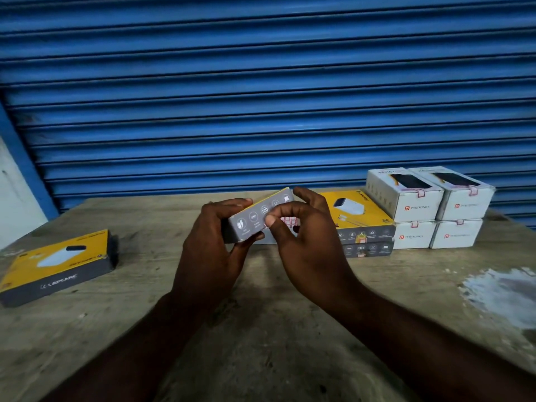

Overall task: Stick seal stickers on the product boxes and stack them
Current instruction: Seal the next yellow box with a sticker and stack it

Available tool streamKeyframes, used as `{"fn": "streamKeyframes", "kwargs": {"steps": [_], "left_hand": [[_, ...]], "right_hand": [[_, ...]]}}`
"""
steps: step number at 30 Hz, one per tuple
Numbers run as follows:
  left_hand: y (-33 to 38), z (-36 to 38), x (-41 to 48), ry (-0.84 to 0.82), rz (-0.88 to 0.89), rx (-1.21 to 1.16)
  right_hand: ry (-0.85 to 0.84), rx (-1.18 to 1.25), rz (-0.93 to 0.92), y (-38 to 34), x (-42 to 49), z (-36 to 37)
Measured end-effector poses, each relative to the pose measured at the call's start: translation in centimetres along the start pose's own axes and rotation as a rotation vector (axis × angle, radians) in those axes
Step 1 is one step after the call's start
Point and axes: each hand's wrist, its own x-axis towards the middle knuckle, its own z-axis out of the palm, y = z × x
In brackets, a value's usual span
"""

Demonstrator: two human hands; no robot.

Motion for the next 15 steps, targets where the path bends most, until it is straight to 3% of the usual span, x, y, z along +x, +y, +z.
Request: {"fn": "streamKeyframes", "kwargs": {"steps": [15], "left_hand": [[0.71,0.19,0.20,0.056,-0.190,-0.147]], "right_hand": [[0.007,0.196,-0.037,0.41,0.32,0.39]]}}
